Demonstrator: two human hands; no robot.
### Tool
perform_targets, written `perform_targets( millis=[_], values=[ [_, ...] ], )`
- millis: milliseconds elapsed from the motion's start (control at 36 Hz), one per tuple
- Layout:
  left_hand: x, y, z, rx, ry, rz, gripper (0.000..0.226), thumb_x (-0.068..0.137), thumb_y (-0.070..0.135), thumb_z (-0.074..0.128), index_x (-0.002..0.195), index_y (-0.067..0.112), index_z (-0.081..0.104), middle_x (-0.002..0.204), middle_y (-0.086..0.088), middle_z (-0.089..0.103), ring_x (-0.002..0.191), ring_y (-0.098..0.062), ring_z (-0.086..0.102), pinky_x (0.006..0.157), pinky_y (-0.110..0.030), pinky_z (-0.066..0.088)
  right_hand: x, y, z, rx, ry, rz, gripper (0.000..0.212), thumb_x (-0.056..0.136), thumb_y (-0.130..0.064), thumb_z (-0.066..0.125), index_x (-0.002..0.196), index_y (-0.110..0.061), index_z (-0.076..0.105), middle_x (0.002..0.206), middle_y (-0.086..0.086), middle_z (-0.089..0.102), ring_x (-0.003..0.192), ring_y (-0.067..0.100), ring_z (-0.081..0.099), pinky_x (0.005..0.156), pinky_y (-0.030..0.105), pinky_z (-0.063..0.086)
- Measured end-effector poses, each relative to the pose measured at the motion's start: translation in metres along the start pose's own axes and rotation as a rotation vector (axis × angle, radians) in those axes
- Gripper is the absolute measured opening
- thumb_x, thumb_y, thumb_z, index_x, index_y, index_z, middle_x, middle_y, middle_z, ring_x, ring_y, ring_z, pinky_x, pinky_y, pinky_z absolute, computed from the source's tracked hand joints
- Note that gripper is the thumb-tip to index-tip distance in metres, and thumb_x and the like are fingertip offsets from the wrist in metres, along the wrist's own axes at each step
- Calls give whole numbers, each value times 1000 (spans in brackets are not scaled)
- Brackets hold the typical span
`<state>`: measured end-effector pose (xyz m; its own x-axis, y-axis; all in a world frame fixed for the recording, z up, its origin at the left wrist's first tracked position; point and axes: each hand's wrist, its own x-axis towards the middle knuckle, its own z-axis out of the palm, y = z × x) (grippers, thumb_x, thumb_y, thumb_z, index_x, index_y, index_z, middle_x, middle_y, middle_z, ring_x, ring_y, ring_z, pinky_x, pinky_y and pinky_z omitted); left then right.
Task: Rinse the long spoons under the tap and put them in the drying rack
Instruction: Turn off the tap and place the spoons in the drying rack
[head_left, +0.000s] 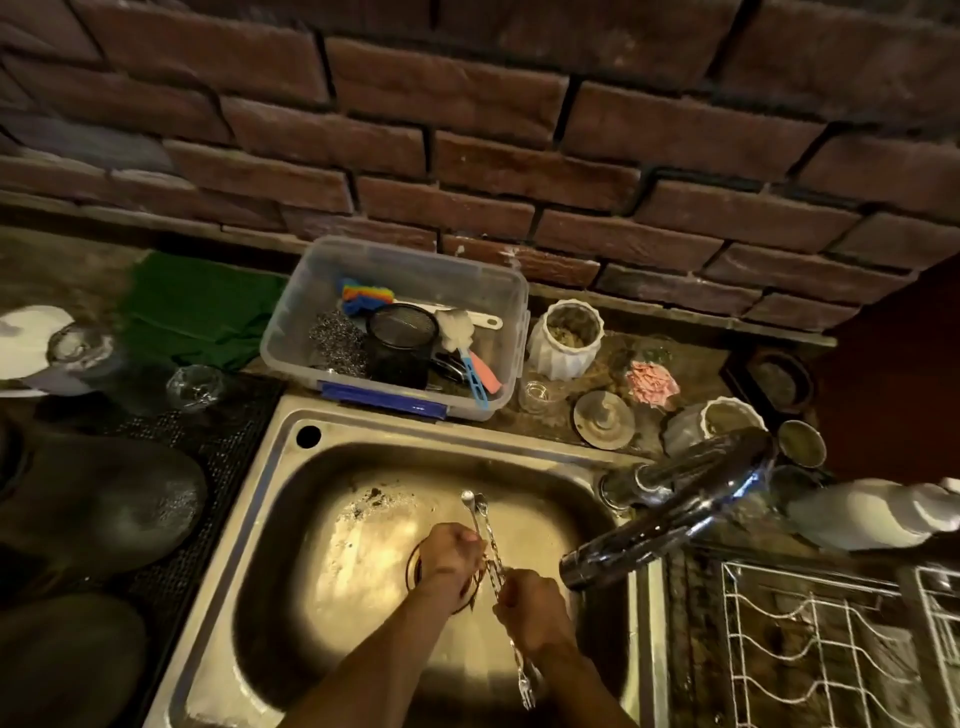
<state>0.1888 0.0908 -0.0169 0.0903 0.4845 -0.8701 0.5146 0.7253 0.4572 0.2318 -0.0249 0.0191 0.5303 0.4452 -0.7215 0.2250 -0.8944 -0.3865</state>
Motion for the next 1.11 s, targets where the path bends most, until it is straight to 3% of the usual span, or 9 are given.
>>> perform_targets(
  millis=[139, 222, 306, 389, 472, 583, 694, 944, 1111],
  values=[
    [-21, 8, -17, -162, -45, 8, 36, 86, -18, 48, 57, 1, 57, 56, -15, 62, 41, -23, 60, 49, -27, 48, -28, -13, -13, 90, -9, -28, 13, 82, -11, 66, 75, -20, 60, 97, 15, 74, 93, 31, 70, 80, 38, 58],
    [-49, 14, -34, -118, -94, 40, 31, 88, -11, 59, 66, 10, 65, 65, -9, 66, 59, -22, 65, 66, -33, 57, -47, -17, -19, 110, 16, -94, 6, 82, -10, 69, 76, -11, 68, 88, 13, 76, 79, 26, 71, 76, 36, 57],
    [-65, 20, -45, -85, -123, 116, 31, 86, -16, 58, 65, 6, 66, 71, -15, 68, 68, -28, 63, 70, -38, 56, -58, -19, -23, 196, 49, -118, 28, 77, -4, 71, 58, -21, 60, 72, 9, 72, 61, 20, 65, 67, 37, 59],
    [-89, 29, -57, -83, -117, 152, 25, 81, -18, 65, 64, -1, 66, 76, -23, 69, 72, -34, 62, 76, -43, 54, -78, -27, -30, 235, 60, -127, 20, 76, -3, 70, 61, -15, 65, 77, 13, 75, 67, 26, 72, 66, 39, 60],
    [-123, 41, -68, -47, -167, 202, 23, 85, -15, 62, 71, 3, 63, 73, -17, 65, 66, -28, 59, 61, -34, 52, -99, -36, -38, 229, 75, -168, 11, 76, -12, 73, 65, -13, 69, 71, 5, 75, 60, 16, 72, 61, 32, 63],
    [-156, 52, -82, -50, -147, 255, 20, 82, -15, 68, 70, 1, 66, 78, -21, 66, 65, -27, 61, 68, -37, 56, -128, -48, -50, 285, 92, -210, 9, 75, -9, 76, 68, -7, 71, 70, 10, 73, 60, 17, 67, 68, 40, 60],
    [-187, 61, -97, 11, -195, 312, 9, 83, -9, 71, 79, -1, 68, 80, -22, 66, 56, -21, 60, 54, -25, 54, -159, -58, -64, 300, 113, -256, 7, 77, -3, 73, 71, -1, 74, 77, 13, 77, 57, 10, 67, 67, 39, 64],
    [-246, 68, -123, 84, -292, 466, 13, 83, -2, 73, 71, 3, 71, 51, -6, 67, 39, -10, 60, 38, -17, 46, -218, -67, -87, 390, 132, -331, 8, 76, -4, 79, 71, -5, 73, 70, 5, 74, 52, 5, 69, 54, 24, 58],
    [-292, 71, -131, 49, -345, 551, 4, 81, -1, 75, 86, -1, 75, 64, -11, 74, 52, -13, 68, 52, -22, 58, -262, -67, -106, 419, 137, -390, 3, 79, 1, 75, 76, -1, 74, 67, 4, 71, 58, 11, 69, 60, 29, 62]
  ],
)
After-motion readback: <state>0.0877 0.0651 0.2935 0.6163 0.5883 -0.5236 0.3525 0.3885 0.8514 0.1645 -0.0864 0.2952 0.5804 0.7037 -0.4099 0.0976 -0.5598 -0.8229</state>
